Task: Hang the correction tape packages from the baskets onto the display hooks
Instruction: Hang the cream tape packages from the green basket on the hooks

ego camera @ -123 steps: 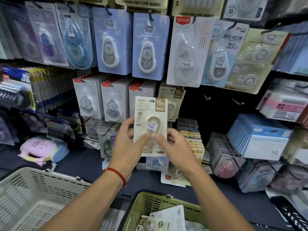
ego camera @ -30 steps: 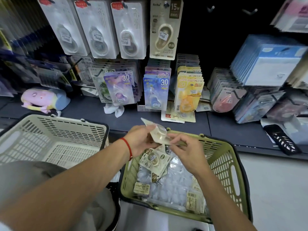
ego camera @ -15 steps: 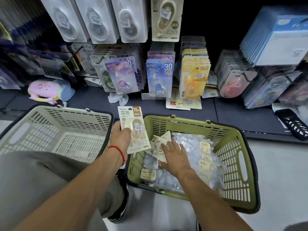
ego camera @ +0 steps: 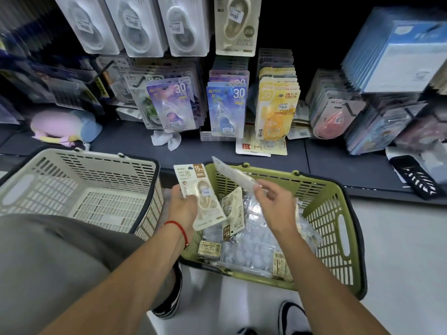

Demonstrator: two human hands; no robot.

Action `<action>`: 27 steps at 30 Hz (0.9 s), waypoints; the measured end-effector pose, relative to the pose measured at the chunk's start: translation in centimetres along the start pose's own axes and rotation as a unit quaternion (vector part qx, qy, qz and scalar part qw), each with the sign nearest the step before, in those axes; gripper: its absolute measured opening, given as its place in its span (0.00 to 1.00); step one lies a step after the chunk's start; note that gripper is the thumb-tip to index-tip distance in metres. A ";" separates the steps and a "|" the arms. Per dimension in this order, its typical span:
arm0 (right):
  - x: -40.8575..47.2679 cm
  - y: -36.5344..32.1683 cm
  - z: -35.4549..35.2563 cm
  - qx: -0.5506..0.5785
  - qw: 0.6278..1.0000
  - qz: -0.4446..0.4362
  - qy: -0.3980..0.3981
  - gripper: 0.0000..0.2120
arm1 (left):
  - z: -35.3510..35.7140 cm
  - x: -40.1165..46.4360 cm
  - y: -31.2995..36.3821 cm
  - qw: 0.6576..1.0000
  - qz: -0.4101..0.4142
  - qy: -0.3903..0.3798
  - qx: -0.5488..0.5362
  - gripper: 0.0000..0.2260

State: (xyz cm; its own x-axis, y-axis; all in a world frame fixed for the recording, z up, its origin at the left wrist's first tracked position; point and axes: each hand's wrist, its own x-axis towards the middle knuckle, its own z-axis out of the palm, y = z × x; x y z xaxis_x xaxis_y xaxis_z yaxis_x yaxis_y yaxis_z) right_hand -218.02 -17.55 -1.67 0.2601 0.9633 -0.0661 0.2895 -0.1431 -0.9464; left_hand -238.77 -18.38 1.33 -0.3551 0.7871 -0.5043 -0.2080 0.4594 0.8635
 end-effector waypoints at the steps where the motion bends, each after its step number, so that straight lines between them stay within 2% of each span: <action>1: -0.7 -0.7 0.7 0.012 0.999 -0.006 -0.033 0.13 | 0.4 -0.2 -0.3 0.999 -0.010 -0.013 -0.031 0.14; 4: -3.0 -1.6 3.4 -0.014 0.991 -0.047 -0.125 0.18 | 1.2 -0.8 -0.4 0.988 -0.047 -0.057 -0.137 0.07; 7: -4.1 -1.4 4.9 -0.051 0.978 -0.084 -0.185 0.23 | 0.8 -0.3 -0.6 0.983 -0.035 -0.080 -0.162 0.14; 10: -3.4 -1.2 4.6 -0.075 0.971 -0.091 -0.210 0.14 | 0.0 0.2 -1.1 0.990 -0.019 -0.046 -0.135 0.20; 12: -2.0 -0.1 3.9 -0.191 0.955 -0.116 -0.194 0.15 | -0.6 0.5 -1.4 0.991 -0.019 -0.030 -0.128 0.22; 13: -1.2 0.8 3.4 -0.298 0.919 -0.129 -0.224 0.19 | -0.8 0.7 -1.4 0.993 -0.014 -0.023 -0.115 0.23; 15: -0.5 2.8 2.7 -0.467 0.818 -0.124 -0.310 0.26 | -1.3 0.9 -1.5 0.996 -0.005 -0.013 -0.089 0.23; 16: -0.4 3.7 2.5 -0.504 0.789 -0.117 -0.331 0.26 | -1.6 1.0 -1.6 0.997 -0.002 -0.011 -0.081 0.23; 17: -0.5 4.5 2.5 -0.520 0.777 -0.116 -0.334 0.23 | -1.8 1.1 -1.6 0.997 0.001 -0.011 -0.075 0.22; 21: -0.6 5.2 2.9 -0.515 0.788 -0.153 -0.301 0.14 | -2.4 1.0 -1.3 0.998 0.033 -0.007 -0.053 0.24; 23: -0.4 4.2 2.8 -0.511 0.793 -0.201 -0.264 0.11 | -2.5 0.8 -0.9 0.997 0.059 -0.004 -0.039 0.25; 24: -0.3 3.5 2.7 -0.487 0.813 -0.220 -0.233 0.11 | -2.6 0.7 -0.7 0.997 0.070 -0.001 -0.033 0.25; 27: 0.4 0.2 2.2 -0.329 0.918 -0.187 -0.114 0.12 | -2.6 0.2 -0.2 0.994 0.112 0.010 -0.013 0.25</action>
State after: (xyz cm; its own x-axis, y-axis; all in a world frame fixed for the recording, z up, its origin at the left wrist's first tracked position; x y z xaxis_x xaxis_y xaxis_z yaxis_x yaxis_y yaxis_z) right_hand -219.92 -16.69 -2.64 -0.1489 0.9847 0.0903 0.8335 0.1741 -0.5243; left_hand -241.16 -19.40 1.06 -0.4124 0.8604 -0.2995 -0.1458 0.2622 0.9539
